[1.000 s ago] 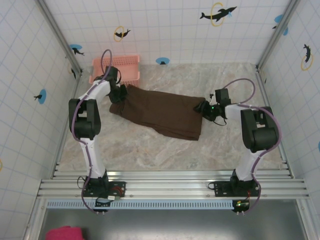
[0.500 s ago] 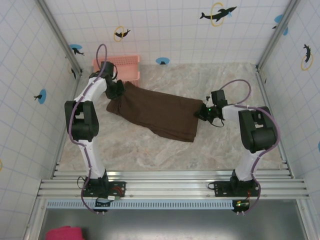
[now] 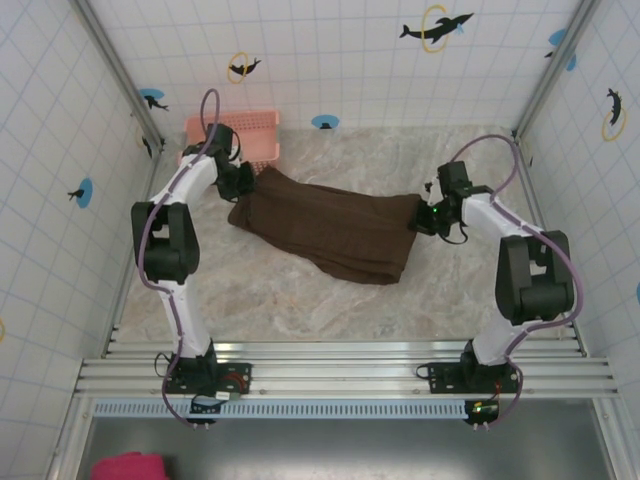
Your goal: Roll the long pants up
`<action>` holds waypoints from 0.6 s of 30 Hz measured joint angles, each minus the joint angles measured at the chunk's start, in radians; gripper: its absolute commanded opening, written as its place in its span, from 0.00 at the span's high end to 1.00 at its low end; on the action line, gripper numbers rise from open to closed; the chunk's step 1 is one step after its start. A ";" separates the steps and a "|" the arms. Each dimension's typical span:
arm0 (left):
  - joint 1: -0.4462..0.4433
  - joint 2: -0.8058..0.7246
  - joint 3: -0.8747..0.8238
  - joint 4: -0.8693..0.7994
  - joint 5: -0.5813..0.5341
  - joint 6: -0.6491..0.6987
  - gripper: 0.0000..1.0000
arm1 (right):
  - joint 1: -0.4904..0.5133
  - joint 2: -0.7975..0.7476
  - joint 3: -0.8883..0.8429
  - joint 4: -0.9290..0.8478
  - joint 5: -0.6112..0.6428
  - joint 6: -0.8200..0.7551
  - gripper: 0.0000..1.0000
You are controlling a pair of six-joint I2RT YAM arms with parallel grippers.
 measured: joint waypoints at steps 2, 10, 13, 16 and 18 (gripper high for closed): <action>-0.007 0.000 0.000 0.000 0.019 0.000 1.00 | -0.009 0.000 0.011 -0.040 0.012 -0.026 1.00; -0.008 0.000 0.000 0.003 0.044 -0.003 1.00 | 0.003 0.000 0.108 -0.153 0.070 -0.090 1.00; -0.007 0.007 0.000 0.011 0.044 -0.003 1.00 | 0.018 0.000 0.135 -0.173 0.098 -0.101 1.00; -0.006 0.024 0.004 0.014 0.044 -0.003 1.00 | 0.028 0.006 0.150 -0.189 0.118 -0.103 1.00; -0.006 0.037 0.006 0.017 0.044 -0.003 1.00 | 0.034 0.018 0.155 -0.191 0.127 -0.103 1.00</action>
